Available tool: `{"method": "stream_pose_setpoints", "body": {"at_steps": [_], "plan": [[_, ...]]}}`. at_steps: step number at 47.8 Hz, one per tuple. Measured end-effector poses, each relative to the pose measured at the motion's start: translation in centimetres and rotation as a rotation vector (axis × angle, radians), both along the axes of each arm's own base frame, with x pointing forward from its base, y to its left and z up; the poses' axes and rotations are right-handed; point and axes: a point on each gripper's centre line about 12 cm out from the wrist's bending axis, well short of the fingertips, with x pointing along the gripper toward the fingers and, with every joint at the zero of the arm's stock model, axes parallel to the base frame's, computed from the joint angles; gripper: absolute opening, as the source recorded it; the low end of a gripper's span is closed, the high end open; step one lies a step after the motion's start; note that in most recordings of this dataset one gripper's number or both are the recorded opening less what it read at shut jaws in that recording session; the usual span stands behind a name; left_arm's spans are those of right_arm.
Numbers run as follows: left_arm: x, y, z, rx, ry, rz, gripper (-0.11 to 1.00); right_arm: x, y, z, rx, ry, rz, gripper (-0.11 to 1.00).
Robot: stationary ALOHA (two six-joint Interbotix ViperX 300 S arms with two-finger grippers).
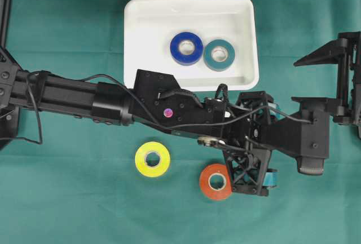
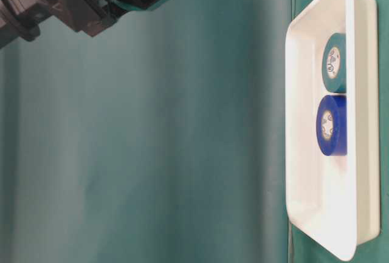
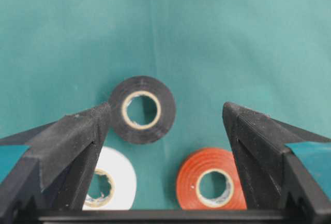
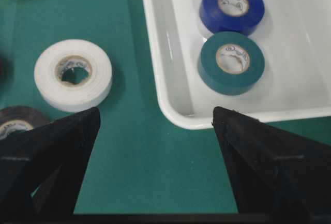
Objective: Pick up the tape from a random location and place it into the white case.
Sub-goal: 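Position the left gripper above the black tape roll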
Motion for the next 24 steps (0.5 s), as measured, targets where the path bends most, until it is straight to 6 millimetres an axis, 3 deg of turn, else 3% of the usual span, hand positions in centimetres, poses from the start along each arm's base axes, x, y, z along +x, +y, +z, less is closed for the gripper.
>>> {"method": "stream_pose_setpoints", "body": {"at_steps": [17,24], "plan": [[0.0,0.0,-0.2,0.001,0.001,-0.001,0.85,0.0,0.0,0.0,0.000,0.002,0.000,0.87],[0.1,0.0,-1.5,0.001,0.006,0.000,0.85,0.0,0.0,0.0,0.000,0.001,0.000,0.87]]}}
